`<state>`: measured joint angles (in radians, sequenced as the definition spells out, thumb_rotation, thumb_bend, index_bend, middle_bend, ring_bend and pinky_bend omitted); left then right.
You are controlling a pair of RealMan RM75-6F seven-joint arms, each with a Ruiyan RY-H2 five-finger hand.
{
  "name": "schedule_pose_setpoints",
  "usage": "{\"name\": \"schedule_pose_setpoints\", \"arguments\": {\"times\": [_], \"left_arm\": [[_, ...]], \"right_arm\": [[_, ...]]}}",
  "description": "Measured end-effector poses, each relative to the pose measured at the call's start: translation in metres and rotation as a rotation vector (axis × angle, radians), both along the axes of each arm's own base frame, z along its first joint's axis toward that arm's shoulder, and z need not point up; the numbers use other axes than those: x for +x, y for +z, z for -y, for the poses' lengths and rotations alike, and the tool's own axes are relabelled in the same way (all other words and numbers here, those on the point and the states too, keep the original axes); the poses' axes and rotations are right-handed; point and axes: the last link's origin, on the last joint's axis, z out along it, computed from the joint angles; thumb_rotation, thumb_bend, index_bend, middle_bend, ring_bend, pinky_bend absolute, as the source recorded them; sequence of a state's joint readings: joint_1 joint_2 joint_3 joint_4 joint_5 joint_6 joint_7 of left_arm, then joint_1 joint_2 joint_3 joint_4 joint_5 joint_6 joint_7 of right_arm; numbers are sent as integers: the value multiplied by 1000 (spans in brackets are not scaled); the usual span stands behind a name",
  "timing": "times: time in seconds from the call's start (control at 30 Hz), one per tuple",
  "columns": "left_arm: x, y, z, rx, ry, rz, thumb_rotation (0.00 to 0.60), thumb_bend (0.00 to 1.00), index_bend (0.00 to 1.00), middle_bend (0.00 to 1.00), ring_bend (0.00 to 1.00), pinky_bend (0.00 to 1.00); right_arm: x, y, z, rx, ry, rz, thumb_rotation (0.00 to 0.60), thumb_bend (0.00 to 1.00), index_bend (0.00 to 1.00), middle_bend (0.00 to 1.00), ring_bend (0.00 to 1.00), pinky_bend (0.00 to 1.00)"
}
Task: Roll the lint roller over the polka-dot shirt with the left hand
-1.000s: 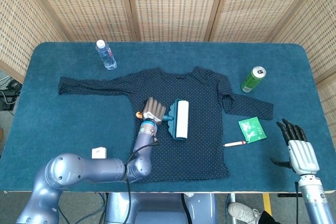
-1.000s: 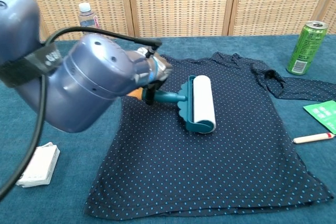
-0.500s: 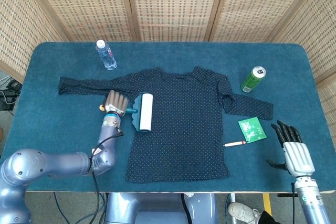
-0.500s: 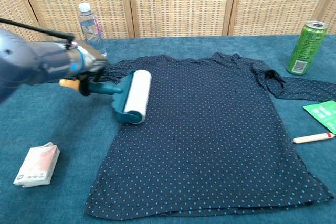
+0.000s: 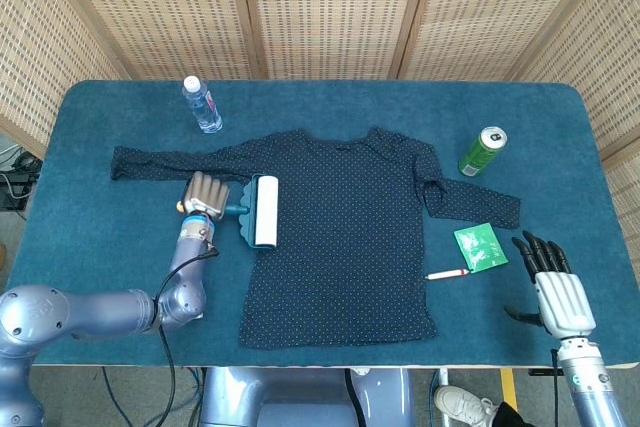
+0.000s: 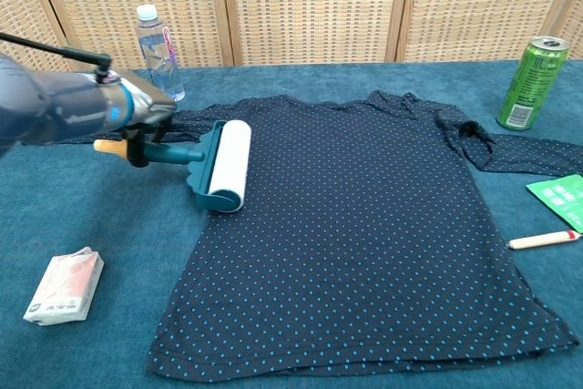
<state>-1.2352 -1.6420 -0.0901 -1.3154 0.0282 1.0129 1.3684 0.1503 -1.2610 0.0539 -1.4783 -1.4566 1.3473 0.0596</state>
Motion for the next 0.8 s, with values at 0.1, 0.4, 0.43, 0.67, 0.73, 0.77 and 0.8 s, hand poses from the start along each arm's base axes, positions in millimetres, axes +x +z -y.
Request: {"name": "schedule_pose_setpoints", "arguments": {"times": [0.1, 0.4, 0.43, 0.67, 0.73, 0.77, 0.8], "left_arm": [[14, -9, 1, -8, -13, -3, 600, 763, 892, 893, 754, 724], [64, -41, 12, -15, -25, -5, 600, 772, 892, 895, 757, 726], [69, -44, 13, -13, -24, -5, 600, 772, 892, 895, 758, 726], [102, -66, 17, -19, -7, 15, 600, 773, 892, 895, 758, 725], [106, -69, 18, -23, -9, 15, 600, 772, 892, 895, 758, 726], [108, -71, 18, -25, -10, 16, 600, 772, 892, 895, 758, 726], [109, -72, 19, -27, -11, 16, 600, 772, 892, 895, 758, 726]], "right_arm": [[-1, 1, 0, -1, -3, 4, 600, 13, 0, 0, 0, 0], [-3, 0, 2, 12, -10, 9, 600, 13, 0, 0, 0, 0], [-3, 0, 2, 12, -10, 10, 600, 13, 0, 0, 0, 0], [-7, 3, 3, 8, -21, 19, 600, 13, 0, 0, 0, 0], [-7, 3, 4, 7, -24, 21, 600, 13, 0, 0, 0, 0], [-8, 3, 4, 6, -26, 21, 600, 14, 0, 0, 0, 0], [-8, 3, 4, 6, -27, 21, 600, 14, 0, 0, 0, 0]]}}
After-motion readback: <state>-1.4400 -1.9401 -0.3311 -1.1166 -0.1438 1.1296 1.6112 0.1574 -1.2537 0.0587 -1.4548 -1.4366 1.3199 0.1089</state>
